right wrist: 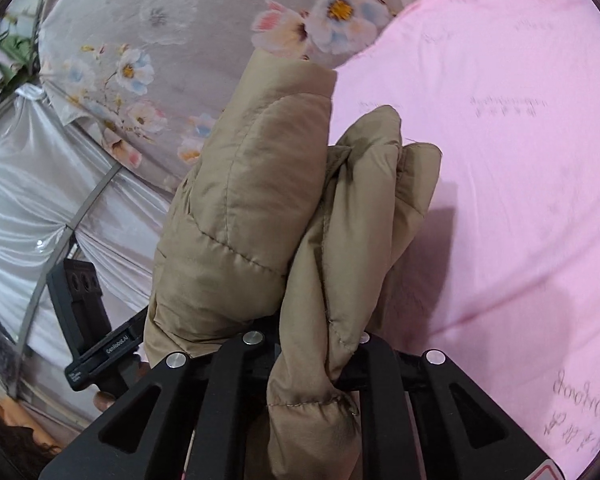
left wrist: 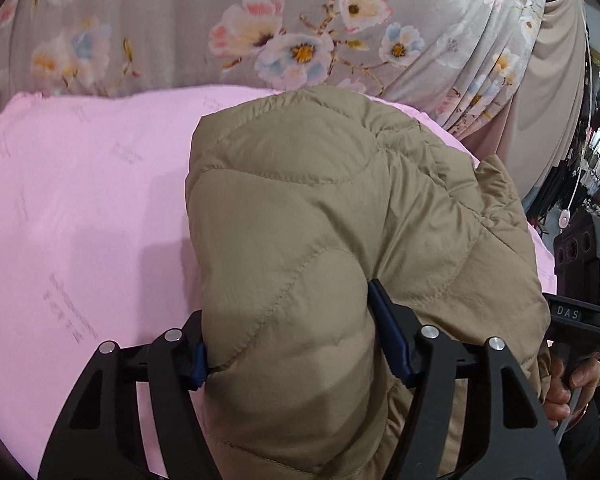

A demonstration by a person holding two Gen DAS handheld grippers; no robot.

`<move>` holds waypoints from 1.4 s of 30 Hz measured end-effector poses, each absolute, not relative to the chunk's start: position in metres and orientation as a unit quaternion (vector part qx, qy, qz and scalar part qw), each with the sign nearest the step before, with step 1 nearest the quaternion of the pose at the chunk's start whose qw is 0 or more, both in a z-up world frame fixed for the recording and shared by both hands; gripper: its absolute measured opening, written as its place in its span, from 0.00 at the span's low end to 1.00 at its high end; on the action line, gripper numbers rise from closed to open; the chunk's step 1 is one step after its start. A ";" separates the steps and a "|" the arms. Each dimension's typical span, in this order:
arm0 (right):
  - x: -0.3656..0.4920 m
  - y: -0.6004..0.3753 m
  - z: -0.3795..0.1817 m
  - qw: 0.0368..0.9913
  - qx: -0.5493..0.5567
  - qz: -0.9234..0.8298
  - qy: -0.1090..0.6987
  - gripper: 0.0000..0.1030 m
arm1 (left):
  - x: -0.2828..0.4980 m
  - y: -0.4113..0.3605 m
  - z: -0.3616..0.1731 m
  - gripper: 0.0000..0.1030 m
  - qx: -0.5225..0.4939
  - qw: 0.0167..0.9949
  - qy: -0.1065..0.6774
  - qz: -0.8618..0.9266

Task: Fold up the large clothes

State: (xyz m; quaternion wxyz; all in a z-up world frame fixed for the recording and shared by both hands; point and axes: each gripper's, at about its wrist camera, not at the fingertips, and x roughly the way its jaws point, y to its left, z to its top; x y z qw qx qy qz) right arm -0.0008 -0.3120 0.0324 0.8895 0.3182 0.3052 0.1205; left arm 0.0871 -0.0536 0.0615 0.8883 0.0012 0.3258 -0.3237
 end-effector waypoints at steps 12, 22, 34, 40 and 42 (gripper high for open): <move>0.076 -0.289 0.068 0.912 0.273 0.136 0.275 0.12 | 0.140 -0.047 0.090 0.58 0.026 0.919 0.263 -0.292; 0.166 -0.265 0.076 0.920 0.238 0.137 0.279 0.12 | 0.219 -0.024 0.088 0.56 0.015 0.932 0.250 -0.263; 0.252 -0.253 0.056 0.923 0.221 0.128 0.289 0.12 | 0.299 -0.006 0.060 0.57 -0.002 0.933 0.265 -0.244; 0.285 -0.261 0.034 0.919 0.232 0.112 0.297 0.13 | 0.330 -0.001 0.043 0.64 -0.011 0.933 0.277 -0.229; 0.293 -0.262 0.028 0.919 0.231 0.105 0.301 0.14 | 0.339 0.004 0.036 0.68 -0.026 0.932 0.281 -0.226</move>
